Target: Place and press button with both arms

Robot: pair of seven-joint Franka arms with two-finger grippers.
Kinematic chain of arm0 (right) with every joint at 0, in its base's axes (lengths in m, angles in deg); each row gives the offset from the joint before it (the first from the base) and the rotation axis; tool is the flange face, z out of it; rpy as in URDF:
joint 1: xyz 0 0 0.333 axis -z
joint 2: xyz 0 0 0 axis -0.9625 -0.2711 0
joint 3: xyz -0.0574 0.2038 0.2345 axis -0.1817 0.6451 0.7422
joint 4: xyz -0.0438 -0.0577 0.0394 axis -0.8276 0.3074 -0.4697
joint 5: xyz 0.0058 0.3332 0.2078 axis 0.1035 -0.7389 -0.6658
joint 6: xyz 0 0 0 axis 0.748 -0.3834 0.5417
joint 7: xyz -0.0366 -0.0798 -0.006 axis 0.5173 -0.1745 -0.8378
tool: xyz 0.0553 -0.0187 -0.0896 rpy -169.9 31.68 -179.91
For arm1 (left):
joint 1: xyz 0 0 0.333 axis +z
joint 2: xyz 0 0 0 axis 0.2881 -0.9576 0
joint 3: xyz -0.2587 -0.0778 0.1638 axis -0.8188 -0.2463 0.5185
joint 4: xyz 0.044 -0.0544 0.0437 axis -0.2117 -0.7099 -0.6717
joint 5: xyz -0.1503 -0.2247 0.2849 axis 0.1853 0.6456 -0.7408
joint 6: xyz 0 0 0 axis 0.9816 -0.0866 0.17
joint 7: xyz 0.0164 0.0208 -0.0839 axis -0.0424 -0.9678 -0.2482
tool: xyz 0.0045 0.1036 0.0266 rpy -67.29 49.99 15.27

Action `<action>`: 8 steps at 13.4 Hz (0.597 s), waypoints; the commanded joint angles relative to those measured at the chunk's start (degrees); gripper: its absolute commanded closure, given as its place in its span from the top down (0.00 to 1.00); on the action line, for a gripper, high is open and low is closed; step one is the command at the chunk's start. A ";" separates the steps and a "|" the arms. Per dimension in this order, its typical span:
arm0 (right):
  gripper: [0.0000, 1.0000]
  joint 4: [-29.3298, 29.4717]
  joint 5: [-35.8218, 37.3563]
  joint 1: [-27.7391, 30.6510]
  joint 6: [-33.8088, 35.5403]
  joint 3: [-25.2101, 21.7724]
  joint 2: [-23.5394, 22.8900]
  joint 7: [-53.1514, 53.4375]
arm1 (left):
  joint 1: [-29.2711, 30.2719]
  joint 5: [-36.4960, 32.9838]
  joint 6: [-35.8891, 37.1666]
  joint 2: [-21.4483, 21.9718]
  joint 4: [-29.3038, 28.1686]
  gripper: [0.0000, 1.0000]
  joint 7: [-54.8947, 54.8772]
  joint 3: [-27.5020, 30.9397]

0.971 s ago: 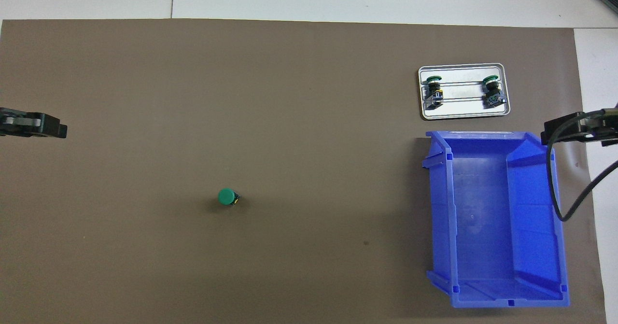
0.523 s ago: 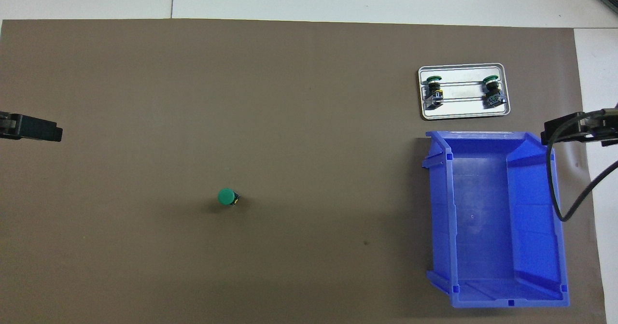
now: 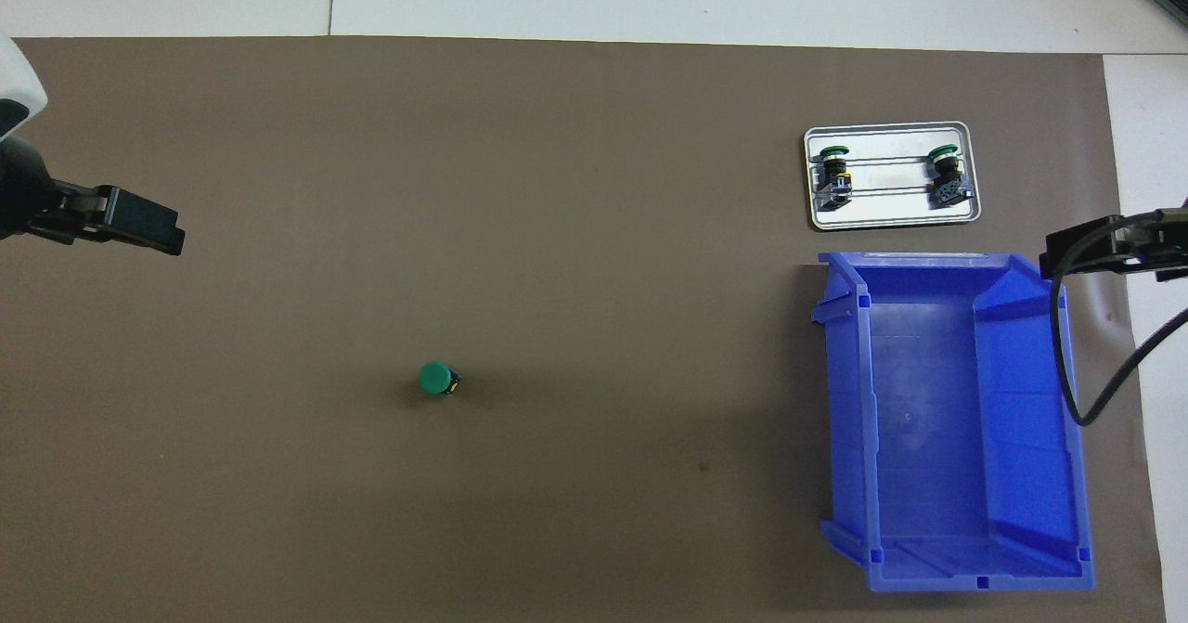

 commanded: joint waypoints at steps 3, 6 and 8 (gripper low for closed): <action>1.00 -1.29 -0.11 1.47 -1.47 0.61 1.07 0.47 | 0.09 -0.43 -0.23 1.47 -3.45 1.00 3.59 0.59; 1.00 -2.95 -0.29 -1.06 -4.35 1.74 1.51 -0.69 | 0.09 -2.97 -4.07 4.81 -10.38 1.00 2.62 0.77; 1.00 -5.58 -0.29 -6.67 -8.93 2.10 0.99 8.58 | 0.44 -2.98 -6.72 6.13 -13.30 1.00 1.92 0.86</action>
